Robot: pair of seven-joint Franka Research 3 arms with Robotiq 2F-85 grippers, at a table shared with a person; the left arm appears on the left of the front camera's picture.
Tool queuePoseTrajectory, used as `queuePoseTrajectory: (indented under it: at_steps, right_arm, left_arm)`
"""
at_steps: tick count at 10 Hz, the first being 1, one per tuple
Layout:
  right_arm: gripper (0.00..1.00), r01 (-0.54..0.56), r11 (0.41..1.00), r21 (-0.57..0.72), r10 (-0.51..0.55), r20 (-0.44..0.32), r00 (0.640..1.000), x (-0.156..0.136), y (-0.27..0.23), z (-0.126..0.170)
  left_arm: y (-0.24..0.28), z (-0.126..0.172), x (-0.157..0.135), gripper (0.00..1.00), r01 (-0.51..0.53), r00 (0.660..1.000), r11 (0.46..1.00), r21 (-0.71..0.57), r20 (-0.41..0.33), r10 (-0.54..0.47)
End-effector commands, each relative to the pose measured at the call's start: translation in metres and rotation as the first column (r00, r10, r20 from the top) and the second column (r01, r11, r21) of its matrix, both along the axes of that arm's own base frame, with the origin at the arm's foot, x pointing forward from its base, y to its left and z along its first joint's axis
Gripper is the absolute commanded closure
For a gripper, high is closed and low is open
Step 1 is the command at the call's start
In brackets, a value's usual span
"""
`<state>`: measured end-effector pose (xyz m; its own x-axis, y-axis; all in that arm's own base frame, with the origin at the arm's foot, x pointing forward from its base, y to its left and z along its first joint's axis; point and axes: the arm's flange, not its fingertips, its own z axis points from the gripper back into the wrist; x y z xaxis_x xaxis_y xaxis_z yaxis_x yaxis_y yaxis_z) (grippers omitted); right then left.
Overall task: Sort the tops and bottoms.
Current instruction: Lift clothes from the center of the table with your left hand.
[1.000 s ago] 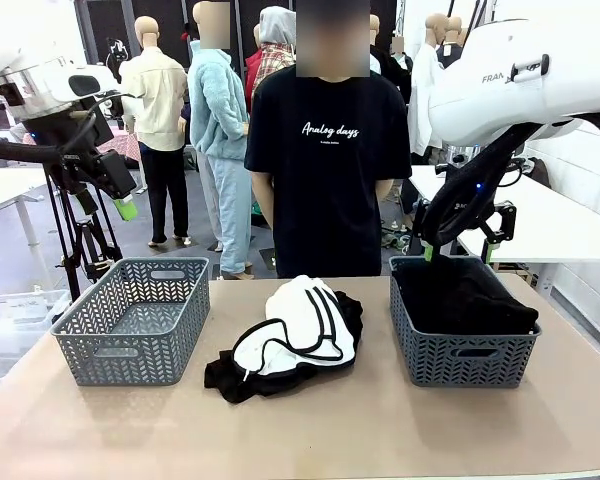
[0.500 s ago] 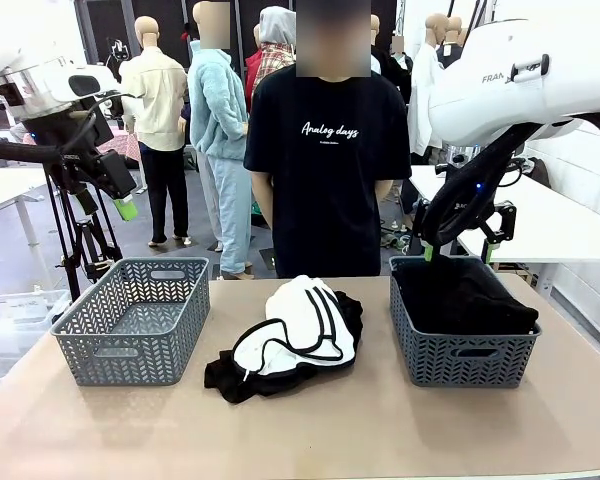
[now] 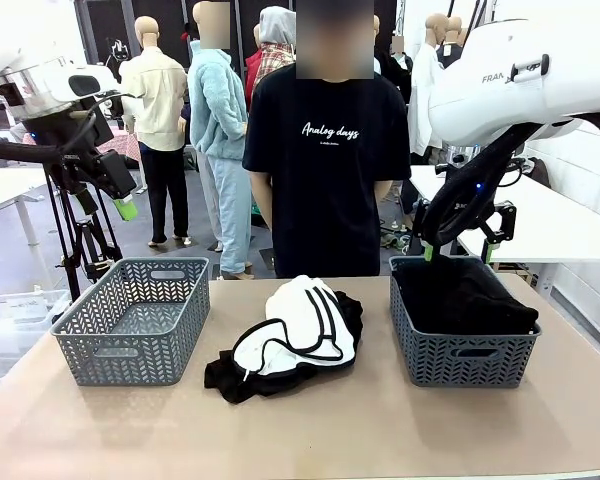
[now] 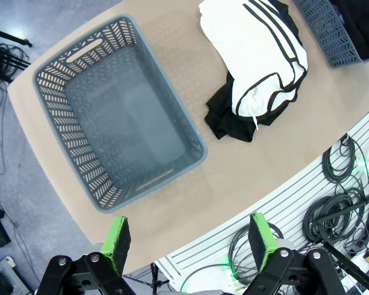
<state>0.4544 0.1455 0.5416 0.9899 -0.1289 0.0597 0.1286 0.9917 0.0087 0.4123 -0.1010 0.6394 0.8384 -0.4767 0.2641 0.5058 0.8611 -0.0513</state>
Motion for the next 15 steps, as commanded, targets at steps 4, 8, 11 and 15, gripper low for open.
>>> queuePoseTrajectory:
  at_steps: [4, 8, 11, 15]
  right_arm:
    - [0.00, -0.003, 1.000, 0.000, 0.003, 0.001, 1.000, -0.001, 0.001, 0.001]
    - [0.00, -0.003, 1.000, 0.000, 0.003, 0.001, 1.000, -0.001, 0.001, 0.001]
    - [0.00, -0.173, 0.985, -0.005, 0.173, 0.100, 0.980, -0.015, 0.006, 0.014]
    - [0.00, -0.318, 0.948, 0.011, 0.277, 0.466, 0.840, -0.075, -0.073, 0.066]
  left_arm:
    - [0.002, -0.001, -0.001, 0.00, -0.003, 1.000, 1.000, -0.013, 0.008, 0.003]
    - [0.002, -0.001, -0.001, 0.00, -0.003, 1.000, 1.000, -0.013, 0.008, 0.003]
    - [0.002, -0.001, -0.001, 0.00, -0.003, 1.000, 1.000, -0.013, 0.008, 0.003]
    - [0.002, -0.001, -0.001, 0.00, -0.003, 1.000, 1.000, -0.013, 0.008, 0.003]
